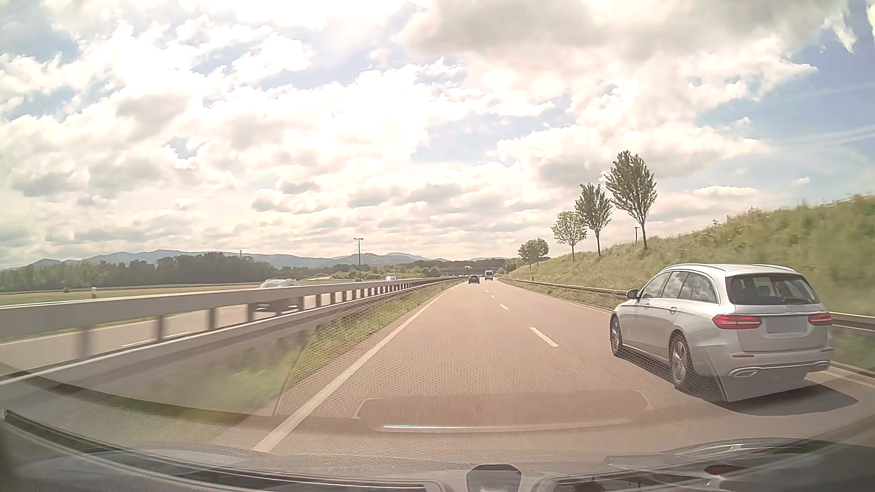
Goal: Follow the waypoints while adhering to traffic rules and regulations
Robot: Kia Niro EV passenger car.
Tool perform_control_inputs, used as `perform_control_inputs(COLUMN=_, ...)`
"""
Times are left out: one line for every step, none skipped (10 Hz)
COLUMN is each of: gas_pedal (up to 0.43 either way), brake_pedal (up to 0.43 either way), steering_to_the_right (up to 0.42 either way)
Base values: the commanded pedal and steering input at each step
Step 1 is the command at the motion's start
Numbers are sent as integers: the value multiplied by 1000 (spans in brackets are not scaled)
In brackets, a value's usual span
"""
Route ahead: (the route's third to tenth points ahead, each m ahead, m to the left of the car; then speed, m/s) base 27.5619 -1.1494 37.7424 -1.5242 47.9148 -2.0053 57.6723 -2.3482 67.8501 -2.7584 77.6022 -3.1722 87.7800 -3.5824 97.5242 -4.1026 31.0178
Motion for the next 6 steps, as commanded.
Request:
perform_control_inputs(gas_pedal=280, brake_pedal=0, steering_to_the_right=7)
perform_control_inputs(gas_pedal=280, brake_pedal=0, steering_to_the_right=7)
perform_control_inputs(gas_pedal=280, brake_pedal=0, steering_to_the_right=7)
perform_control_inputs(gas_pedal=280, brake_pedal=0, steering_to_the_right=8)
perform_control_inputs(gas_pedal=268, brake_pedal=0, steering_to_the_right=8)
perform_control_inputs(gas_pedal=268, brake_pedal=0, steering_to_the_right=8)
